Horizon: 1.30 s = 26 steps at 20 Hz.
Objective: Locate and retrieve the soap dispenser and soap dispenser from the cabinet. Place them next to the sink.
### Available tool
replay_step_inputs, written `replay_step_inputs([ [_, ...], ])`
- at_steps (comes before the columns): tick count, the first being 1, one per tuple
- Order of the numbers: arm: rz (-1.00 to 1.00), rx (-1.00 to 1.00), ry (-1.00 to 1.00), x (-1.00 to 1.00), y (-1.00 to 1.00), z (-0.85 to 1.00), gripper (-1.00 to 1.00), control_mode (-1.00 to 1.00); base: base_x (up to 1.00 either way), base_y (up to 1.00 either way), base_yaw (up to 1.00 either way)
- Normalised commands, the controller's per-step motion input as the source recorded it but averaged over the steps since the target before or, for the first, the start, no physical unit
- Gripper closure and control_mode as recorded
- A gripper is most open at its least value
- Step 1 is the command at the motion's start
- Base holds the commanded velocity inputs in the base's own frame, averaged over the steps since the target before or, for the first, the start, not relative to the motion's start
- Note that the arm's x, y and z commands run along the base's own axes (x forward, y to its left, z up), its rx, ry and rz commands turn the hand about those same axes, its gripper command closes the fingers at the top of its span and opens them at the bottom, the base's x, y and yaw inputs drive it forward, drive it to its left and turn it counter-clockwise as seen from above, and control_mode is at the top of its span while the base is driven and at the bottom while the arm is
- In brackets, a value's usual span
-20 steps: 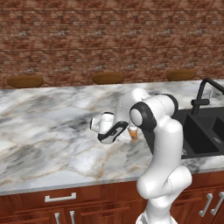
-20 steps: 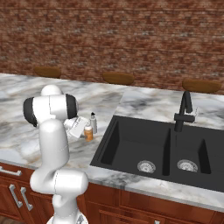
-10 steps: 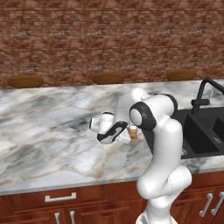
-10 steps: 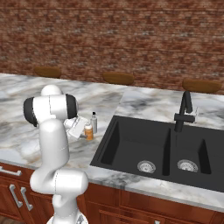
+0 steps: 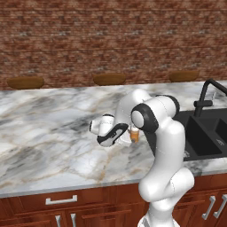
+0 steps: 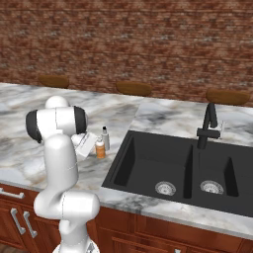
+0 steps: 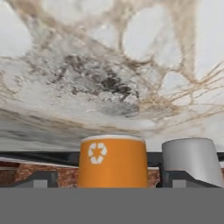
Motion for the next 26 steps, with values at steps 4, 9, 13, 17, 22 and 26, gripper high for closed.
replay_step_inputs([
  [4, -0.03, 0.01, 0.02, -0.28, 0.21, -0.16, -1.00, -1.00, 0.00, 0.00, 0.00],
  [9, -0.02, 0.00, 0.00, -0.05, 0.28, -0.03, -1.00, -1.00, 0.00, 0.00, 0.00],
  [13, -0.03, 0.00, 0.00, 0.00, 0.36, 0.16, -1.00, -1.00, 0.00, 0.00, 0.00],
  [17, -0.04, 0.01, 0.00, 0.00, 0.37, 0.33, -1.00, -1.00, 0.00, 0.00, 0.00],
  [22, -0.08, 0.11, 0.02, -0.24, 0.14, 0.39, -1.00, -1.00, 0.00, 0.00, 0.00],
  [26, -0.12, 0.18, 0.02, -0.41, -0.02, 0.46, -1.00, -1.00, 0.00, 0.00, 0.00],
])
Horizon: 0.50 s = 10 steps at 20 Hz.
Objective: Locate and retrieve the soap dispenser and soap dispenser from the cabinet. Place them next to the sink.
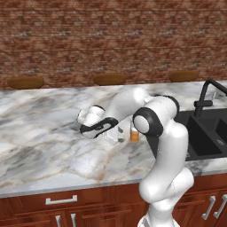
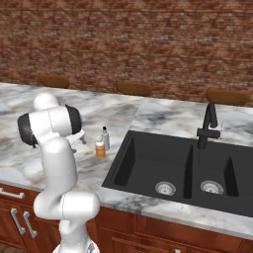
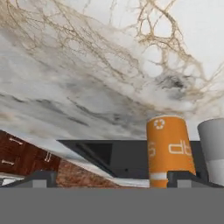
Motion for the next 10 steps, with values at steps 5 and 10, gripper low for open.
replay_step_inputs([
  [5, -0.18, 0.27, 0.01, -0.20, -0.03, 0.55, -1.00, -1.00, 0.00, 0.00, 0.00],
  [10, -0.28, 0.30, 0.00, -0.34, -0.01, 0.53, -1.00, -1.00, 0.00, 0.00, 0.00],
])
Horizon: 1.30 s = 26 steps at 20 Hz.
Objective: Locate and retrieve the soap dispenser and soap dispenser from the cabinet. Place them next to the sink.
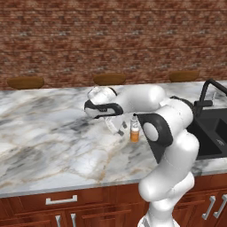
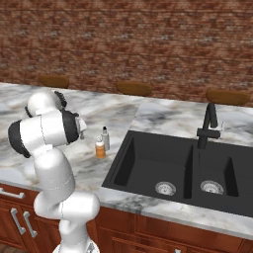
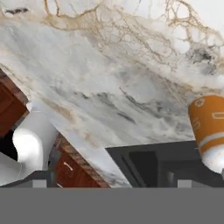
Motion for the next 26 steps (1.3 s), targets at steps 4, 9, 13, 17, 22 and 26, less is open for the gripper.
replay_step_inputs([
  [4, -0.31, 0.28, -0.07, -0.31, 0.01, 0.47, -1.00, -1.00, 0.00, 0.00, 0.00],
  [9, -0.29, 0.21, -0.27, -0.23, 0.09, 0.25, -1.00, -1.00, 0.00, 0.00, 0.00],
  [13, -0.25, 0.16, -0.34, -0.16, 0.07, 0.19, -1.00, -1.00, 0.00, 0.00, 0.00],
  [17, -0.22, 0.06, -0.32, -0.26, 0.00, 0.06, -1.00, -1.00, 0.00, 0.00, 0.00],
  [22, -0.13, 0.05, -0.27, -0.48, -0.18, 0.01, -1.00, -1.00, 0.00, 0.00, 0.00],
  [26, -0.10, 0.06, -0.21, -0.53, -0.22, 0.00, -1.00, -1.00, 0.00, 0.00, 0.00],
])
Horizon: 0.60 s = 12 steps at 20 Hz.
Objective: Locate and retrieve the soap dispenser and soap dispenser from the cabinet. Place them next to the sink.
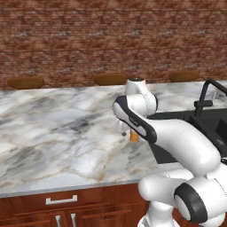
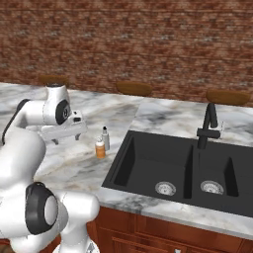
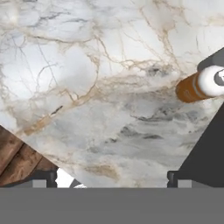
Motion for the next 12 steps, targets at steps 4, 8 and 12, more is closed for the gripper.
replay_step_inputs([
  [4, -0.09, 0.05, -0.19, -0.49, -0.15, 0.00, -1.00, -1.00, 0.00, 0.00, 0.00],
  [8, -0.07, 0.04, -0.15, -0.42, -0.11, 0.00, -1.00, -1.00, 0.00, 0.00, 0.00],
  [12, -0.07, 0.04, -0.14, -0.33, -0.07, 0.00, -1.00, -1.00, 0.00, 0.00, 0.00],
])
